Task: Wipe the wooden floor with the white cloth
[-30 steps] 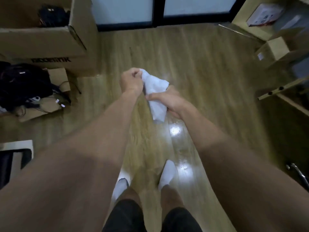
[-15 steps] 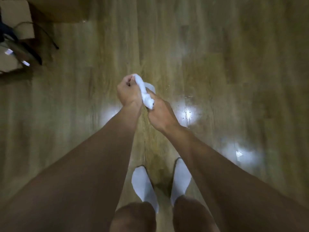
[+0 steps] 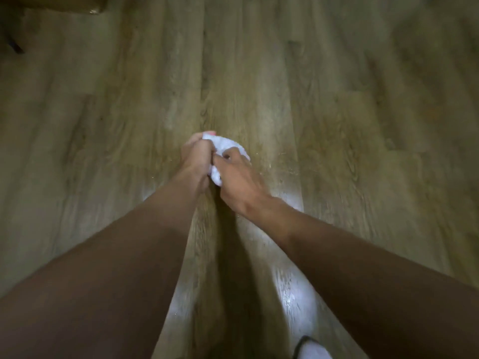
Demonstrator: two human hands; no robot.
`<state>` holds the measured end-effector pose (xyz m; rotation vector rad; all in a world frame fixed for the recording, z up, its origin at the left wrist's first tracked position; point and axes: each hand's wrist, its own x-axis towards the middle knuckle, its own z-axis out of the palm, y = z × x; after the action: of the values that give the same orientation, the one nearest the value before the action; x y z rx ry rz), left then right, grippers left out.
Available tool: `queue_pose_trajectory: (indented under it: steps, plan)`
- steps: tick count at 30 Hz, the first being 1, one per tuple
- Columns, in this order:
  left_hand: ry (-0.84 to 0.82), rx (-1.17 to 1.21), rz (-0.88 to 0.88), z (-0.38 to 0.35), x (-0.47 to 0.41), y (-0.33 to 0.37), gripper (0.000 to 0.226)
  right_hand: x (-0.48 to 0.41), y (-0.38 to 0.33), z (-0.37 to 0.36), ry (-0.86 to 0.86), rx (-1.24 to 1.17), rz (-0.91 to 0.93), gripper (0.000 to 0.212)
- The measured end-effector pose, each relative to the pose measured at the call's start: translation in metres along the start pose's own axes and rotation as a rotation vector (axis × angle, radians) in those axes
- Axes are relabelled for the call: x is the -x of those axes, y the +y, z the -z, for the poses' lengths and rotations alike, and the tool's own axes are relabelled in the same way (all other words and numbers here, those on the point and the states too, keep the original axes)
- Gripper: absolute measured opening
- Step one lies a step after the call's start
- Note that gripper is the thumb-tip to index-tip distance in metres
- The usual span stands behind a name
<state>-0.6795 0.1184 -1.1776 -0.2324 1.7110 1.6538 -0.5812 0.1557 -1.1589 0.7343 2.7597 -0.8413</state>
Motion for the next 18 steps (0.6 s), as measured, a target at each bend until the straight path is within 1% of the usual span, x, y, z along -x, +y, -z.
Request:
queue_pose_trajectory:
  steps: [2,3,4,7,8,10,13,15,18]
  plan:
    - [-0.139,0.026,0.055,0.007,-0.018,0.006,0.038,-0.015,0.01,-0.008,0.027,0.15,0.076,0.062]
    - [-0.165,-0.022,0.064,0.014,-0.028,0.006,0.037,-0.023,0.014,-0.013,0.044,0.191,0.1,0.062]
    - [-0.156,-0.117,0.043,0.022,-0.038,0.006,0.038,-0.029,0.017,-0.02,0.042,0.211,0.117,0.062]
    - [-0.016,-0.448,-0.107,0.043,-0.056,0.006,0.039,-0.036,0.02,-0.05,-0.057,0.231,0.151,0.067]
    - [0.028,-0.491,-0.15,0.05,-0.056,0.006,0.038,-0.038,0.02,-0.058,-0.09,0.25,0.158,0.07]
    - [0.077,-0.49,-0.202,0.062,-0.057,0.001,0.035,-0.043,0.02,-0.066,-0.125,0.304,0.186,0.069]
    - [0.18,-0.528,-0.318,0.085,-0.053,-0.009,0.03,-0.052,0.014,-0.075,-0.109,0.396,0.257,0.064]
    - [0.23,-0.629,-0.388,0.101,-0.053,-0.013,0.027,-0.062,0.004,-0.084,-0.108,0.387,0.294,0.065]
    - [0.252,-0.872,-0.402,0.127,-0.061,-0.011,0.026,-0.076,-0.014,-0.103,-0.106,0.432,0.315,0.065]
